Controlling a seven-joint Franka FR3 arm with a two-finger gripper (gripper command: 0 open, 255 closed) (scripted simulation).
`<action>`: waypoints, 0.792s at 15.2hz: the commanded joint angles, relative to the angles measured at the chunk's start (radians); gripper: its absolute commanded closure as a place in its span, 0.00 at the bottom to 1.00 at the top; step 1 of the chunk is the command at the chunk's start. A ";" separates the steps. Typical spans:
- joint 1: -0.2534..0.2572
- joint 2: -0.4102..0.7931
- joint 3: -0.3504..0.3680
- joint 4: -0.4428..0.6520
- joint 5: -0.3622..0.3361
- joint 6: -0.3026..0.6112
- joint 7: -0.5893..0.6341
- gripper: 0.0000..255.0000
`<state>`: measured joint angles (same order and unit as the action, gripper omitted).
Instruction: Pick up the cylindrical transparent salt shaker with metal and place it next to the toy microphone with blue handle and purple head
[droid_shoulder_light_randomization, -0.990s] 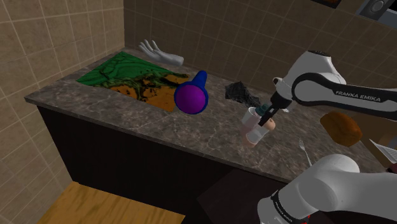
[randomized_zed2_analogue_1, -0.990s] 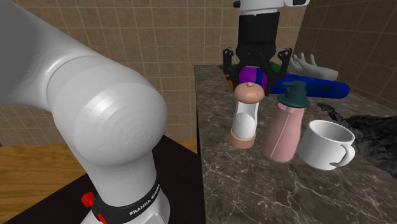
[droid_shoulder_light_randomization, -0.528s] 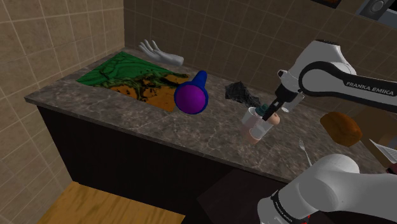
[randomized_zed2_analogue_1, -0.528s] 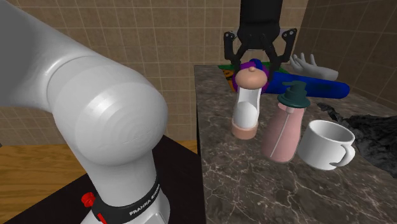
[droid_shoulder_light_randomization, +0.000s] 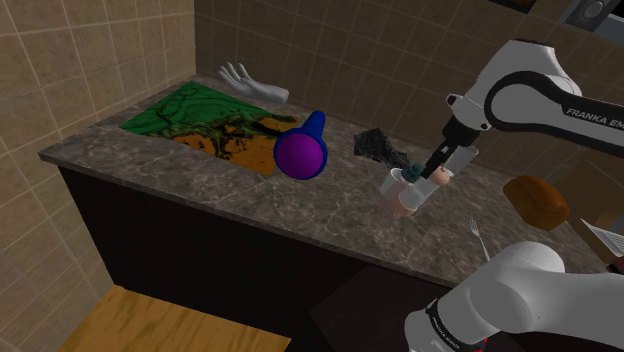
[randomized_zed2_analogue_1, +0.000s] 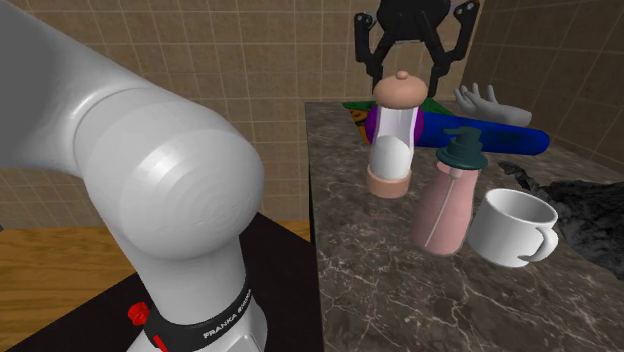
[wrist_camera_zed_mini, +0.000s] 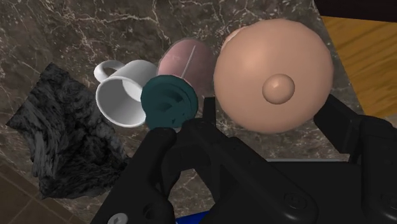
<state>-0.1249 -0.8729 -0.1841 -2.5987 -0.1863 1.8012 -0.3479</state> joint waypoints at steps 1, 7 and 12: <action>0.002 0.004 0.004 0.028 0.004 -0.024 -0.001 1.00; 0.007 0.015 0.013 0.114 0.014 -0.099 -0.006 1.00; 0.010 0.031 0.020 0.190 0.022 -0.160 -0.010 1.00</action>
<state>-0.1151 -0.8437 -0.1657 -2.4225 -0.1660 1.6542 -0.3574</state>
